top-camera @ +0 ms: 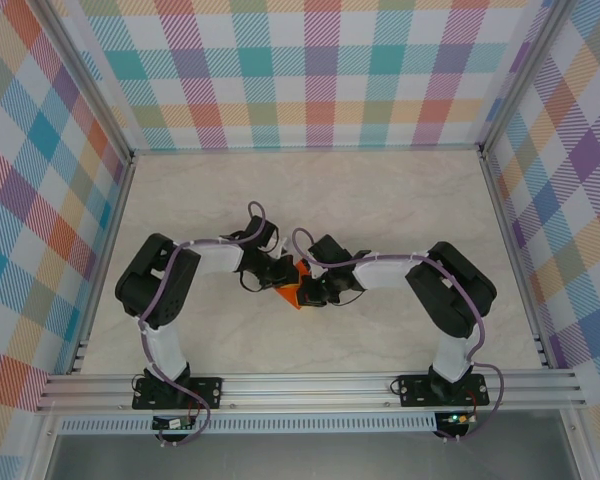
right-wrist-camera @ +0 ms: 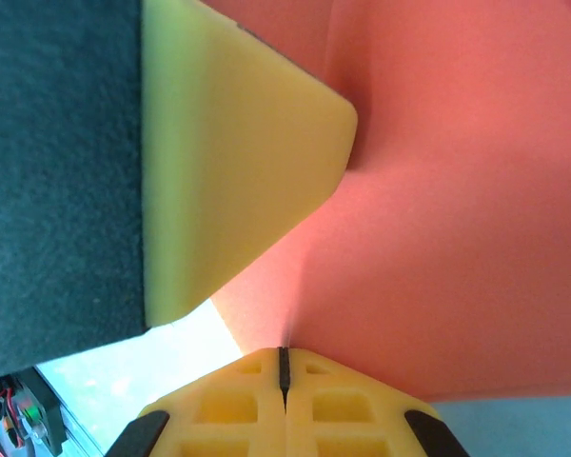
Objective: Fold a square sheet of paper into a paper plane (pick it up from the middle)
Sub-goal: Fold the triangle a second time at the center of the table.
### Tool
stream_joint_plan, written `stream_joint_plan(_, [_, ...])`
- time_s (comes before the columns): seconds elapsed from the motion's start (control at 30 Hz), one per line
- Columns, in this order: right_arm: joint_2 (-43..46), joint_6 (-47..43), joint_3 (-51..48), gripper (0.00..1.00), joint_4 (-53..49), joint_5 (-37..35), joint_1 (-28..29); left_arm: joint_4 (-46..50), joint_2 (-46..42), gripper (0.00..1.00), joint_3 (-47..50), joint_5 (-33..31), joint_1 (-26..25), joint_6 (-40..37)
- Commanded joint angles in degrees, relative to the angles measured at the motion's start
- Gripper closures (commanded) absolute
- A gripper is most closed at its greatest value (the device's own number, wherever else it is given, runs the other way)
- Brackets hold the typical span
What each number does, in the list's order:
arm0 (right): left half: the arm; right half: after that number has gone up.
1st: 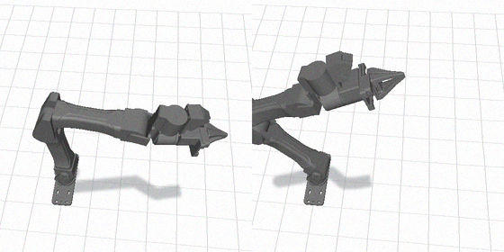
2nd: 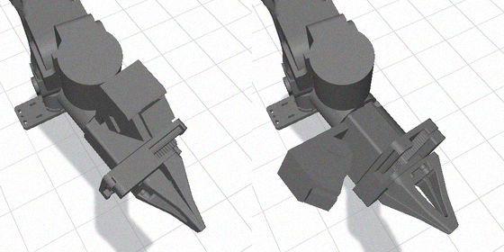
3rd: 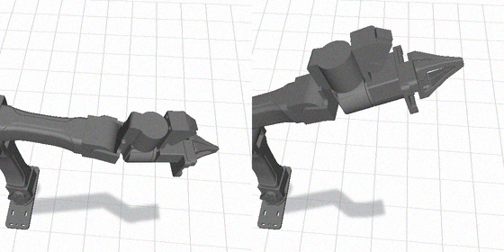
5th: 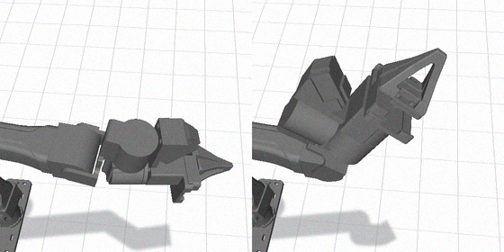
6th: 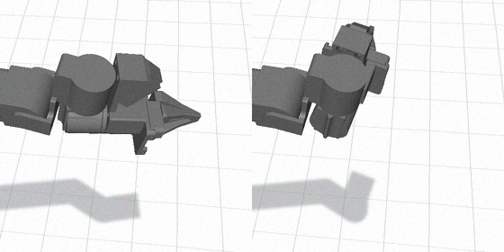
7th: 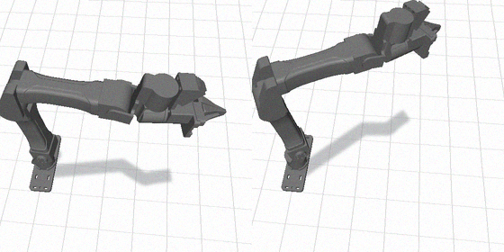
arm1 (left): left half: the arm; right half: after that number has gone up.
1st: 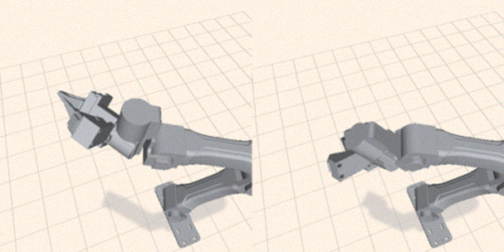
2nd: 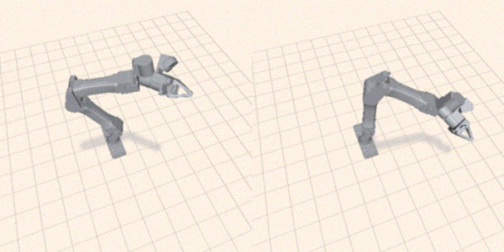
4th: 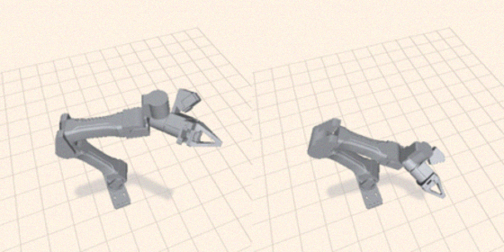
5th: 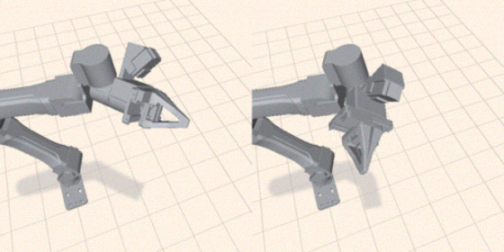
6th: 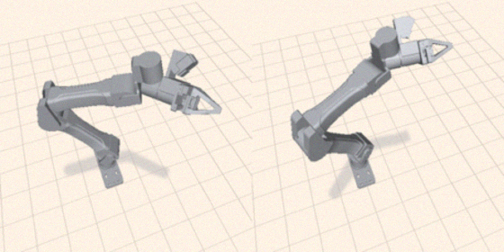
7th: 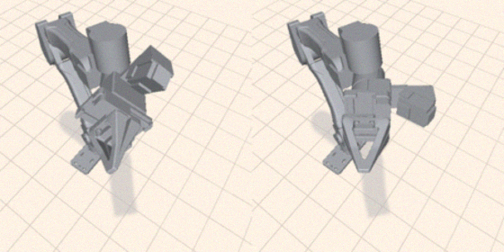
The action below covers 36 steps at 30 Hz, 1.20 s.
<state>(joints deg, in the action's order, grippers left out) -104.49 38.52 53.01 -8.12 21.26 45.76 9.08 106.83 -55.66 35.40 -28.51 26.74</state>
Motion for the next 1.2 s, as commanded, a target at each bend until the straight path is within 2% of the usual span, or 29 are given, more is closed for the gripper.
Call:
stream_joint_plan(0.0, [-3.15,-1.21,-4.59,0.97,-13.85,-5.26,0.47,-4.78,3.17,1.0,-3.37,-9.87,2.8,-1.8])
stream_joint_plan(0.5, [-0.91,-1.61,-4.77,0.97,-14.03,-5.18,0.43,-1.47,5.7,1.0,-12.51,-12.1,5.34,-2.99])
stream_joint_plan(0.7, [4.57,-6.17,-2.13,0.96,-15.36,-4.11,-0.93,0.55,1.17,1.0,-12.56,-12.83,6.36,-3.29])
stream_joint_plan(0.9, [10.39,-6.56,1.93,0.89,-14.14,-3.14,-4.64,0.61,-7.06,0.99,-6.64,-15.56,6.36,-0.14])
stream_joint_plan(1.0, [9.03,-2.89,5.1,0.84,-13.63,-6.42,-5.39,-1.0,-11.93,0.98,-1.15,-17.05,6.29,3.67])
stream_joint_plan(1.17, [3.69,0.34,8.49,0.84,-11.21,-4.88,-5.42,-3.83,-19.21,0.96,7.32,-17.33,5.43,8.89])
